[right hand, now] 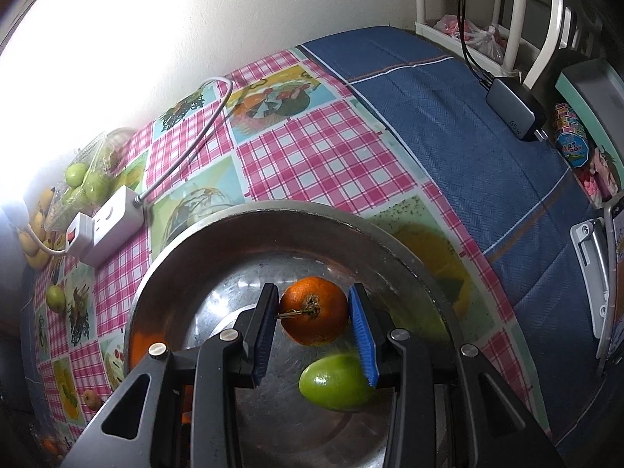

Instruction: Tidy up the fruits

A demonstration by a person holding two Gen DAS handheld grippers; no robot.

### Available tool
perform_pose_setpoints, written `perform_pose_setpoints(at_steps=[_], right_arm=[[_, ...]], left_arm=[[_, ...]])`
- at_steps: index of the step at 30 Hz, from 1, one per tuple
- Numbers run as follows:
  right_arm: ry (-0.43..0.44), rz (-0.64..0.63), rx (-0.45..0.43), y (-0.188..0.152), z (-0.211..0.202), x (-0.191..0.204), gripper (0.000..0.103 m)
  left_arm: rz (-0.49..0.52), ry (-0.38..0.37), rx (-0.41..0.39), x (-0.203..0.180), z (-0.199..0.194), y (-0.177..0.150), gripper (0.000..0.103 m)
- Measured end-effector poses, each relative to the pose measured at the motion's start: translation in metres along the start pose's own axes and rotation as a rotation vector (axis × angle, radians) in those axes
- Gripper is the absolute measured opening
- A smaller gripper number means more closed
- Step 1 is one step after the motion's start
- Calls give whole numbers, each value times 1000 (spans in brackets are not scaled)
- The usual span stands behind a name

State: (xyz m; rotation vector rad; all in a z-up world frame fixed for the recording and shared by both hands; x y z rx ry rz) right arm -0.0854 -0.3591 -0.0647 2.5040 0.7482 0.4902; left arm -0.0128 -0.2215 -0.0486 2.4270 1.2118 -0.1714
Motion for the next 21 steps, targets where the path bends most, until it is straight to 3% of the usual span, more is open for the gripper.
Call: perform_pose_setpoints(at_steps=[12,14,16,21], right_arm=[[-8,-7,19,-3,10,1,39],[-6,-5,20,-3,10,1,42],[2,3,17,-3,10,2,55],[-5,-3,10,-2,8,4,56]], left_arm=[[16,9,10,-3,13,1,39],[22,8,10,-3,13,2,40],[26,1,4,-6,13,4,40],[36,-8,-26,-9,0,9,42]])
Point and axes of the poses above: each gripper's, at about its wrist camera, not at the fingertips, and z roughly the way its jaws point, x to its left, y to its top, the point moved 2 cm from there along z, roughly the way its jaws point, and after that the axes turned 4 degrees about -x, right-handed, at the moved point
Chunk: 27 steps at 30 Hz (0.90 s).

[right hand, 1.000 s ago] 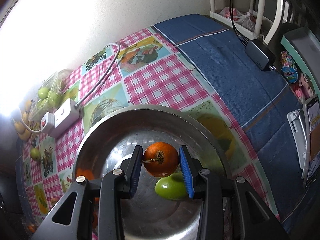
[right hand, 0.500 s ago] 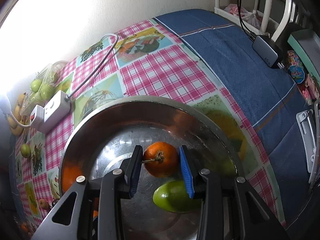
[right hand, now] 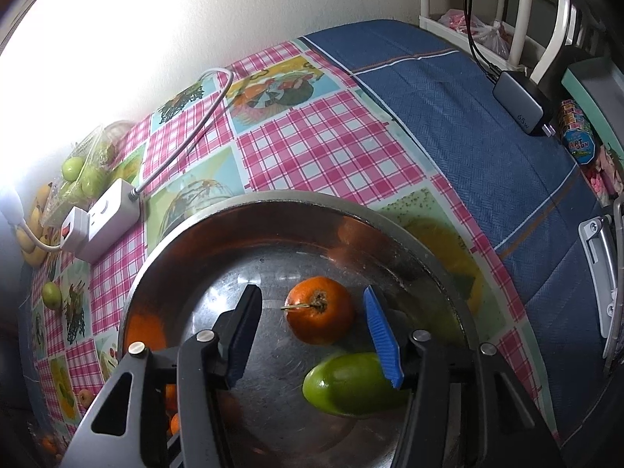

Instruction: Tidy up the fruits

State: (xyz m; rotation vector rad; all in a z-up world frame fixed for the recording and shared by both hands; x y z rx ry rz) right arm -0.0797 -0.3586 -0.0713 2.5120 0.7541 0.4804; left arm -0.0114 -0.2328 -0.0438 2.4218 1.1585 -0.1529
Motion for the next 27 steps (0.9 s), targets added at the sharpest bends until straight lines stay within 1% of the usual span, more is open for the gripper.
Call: perform_pose_setpoints(at_steps=[2,3,7,10,14,16,20,24,27], right_arm=[[-5,-5,-16,3,-6,2,61],[-5,-8,-23,4,-9,2,63],[-12,-24,-40,8,-23,8,63],[-33,-46,-25,6,-30,14,63],[-30,-59,38,-5,-30,19,63],[-47,-76,59,-11,-31,22,63],[-71,-126,55,-18,-40,31,63],[-75,-162,41,-22,-51,40,63],[-73,-183,25,-22,-59,46,63]], left_arm=[[-7,-11,-10,0,-6,3,46],[-9,-14,-18,1,-9,5,46],[-28,-16,-50,7,-22,11,46],[-69,-7,-79,20,-32,16,46],[-126,49,-101,43,-37,22,46],[-156,82,-103,56,-38,22,46],[-217,134,-85,82,-40,21,46],[-245,191,-83,101,-46,17,46],[-268,194,-89,111,-52,15,46]])
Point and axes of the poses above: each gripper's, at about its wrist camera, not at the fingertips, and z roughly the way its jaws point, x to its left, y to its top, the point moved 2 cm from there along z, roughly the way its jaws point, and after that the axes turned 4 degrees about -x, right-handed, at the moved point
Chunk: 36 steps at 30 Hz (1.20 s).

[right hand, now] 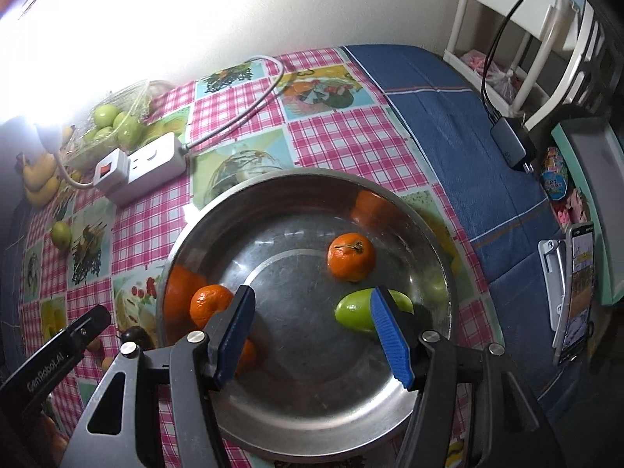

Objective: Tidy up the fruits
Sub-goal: 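Open the right tool to drop its tangerine while the left tool releases its tangerine, then withdraw both tools from the bowl toward the kiwis and dark cherries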

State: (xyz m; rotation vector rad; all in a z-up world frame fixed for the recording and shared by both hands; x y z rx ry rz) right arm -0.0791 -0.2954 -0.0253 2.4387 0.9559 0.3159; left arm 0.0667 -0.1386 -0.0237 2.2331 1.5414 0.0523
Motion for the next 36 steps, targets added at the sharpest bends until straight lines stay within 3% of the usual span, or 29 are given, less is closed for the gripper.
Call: perform_pose_setpoints(at_steps=[4,7,15,26,28,36], right_arm=[[1,-1,-17,2,-6,2,63],[2,3,-14,1,-5,2,63],[13,11,20,-3,7,0,64],[8,17,37,-6,17,-2,79],[15,24,40,-7,19,-2,88],[7,30,37,-7,18,-4,88]], left_arm=[[-19,1,-15,8,-6,3,47],[-23,6,-22,10,-10,4,60],[-4,31,10,9,-1,1,70],[-14,72,8,16,3,0,97],[-16,72,7,18,4,0,99],[-26,89,-1,23,4,1,103]])
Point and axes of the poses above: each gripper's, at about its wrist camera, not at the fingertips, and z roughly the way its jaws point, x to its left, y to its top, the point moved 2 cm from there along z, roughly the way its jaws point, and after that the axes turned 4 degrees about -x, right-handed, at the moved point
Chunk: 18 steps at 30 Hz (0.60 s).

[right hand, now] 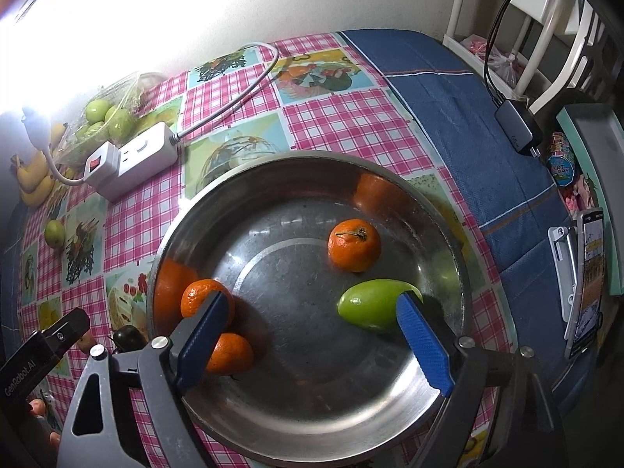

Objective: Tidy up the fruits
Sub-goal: 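Withdraw both tools from the bowl toward the kiwis and dark cherries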

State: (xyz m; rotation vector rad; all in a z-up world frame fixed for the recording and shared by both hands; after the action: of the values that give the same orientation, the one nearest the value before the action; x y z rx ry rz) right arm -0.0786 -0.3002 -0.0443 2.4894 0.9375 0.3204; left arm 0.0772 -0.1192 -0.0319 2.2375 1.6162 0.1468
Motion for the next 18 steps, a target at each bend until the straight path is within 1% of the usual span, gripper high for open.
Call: perform_pose_setpoints(at_steps=[3,5,6,7,18], right_arm=[[-5,1,-1,0,0,0,89],[-5,2,-2,0,-1,0,91],[-5,2,-3,0,-1,0,100],[-7,2,-6,0,-1,0,103],[8,2,-9,0,-4,3,103]], left_arm=[[-1,6,-1,1,0,0,103],[0,9,-2,2,0,1,103],[0,10,-3,2,0,1,103],[-1,10,-4,3,0,1,103],[2,3,-15,4,-5,3,103]])
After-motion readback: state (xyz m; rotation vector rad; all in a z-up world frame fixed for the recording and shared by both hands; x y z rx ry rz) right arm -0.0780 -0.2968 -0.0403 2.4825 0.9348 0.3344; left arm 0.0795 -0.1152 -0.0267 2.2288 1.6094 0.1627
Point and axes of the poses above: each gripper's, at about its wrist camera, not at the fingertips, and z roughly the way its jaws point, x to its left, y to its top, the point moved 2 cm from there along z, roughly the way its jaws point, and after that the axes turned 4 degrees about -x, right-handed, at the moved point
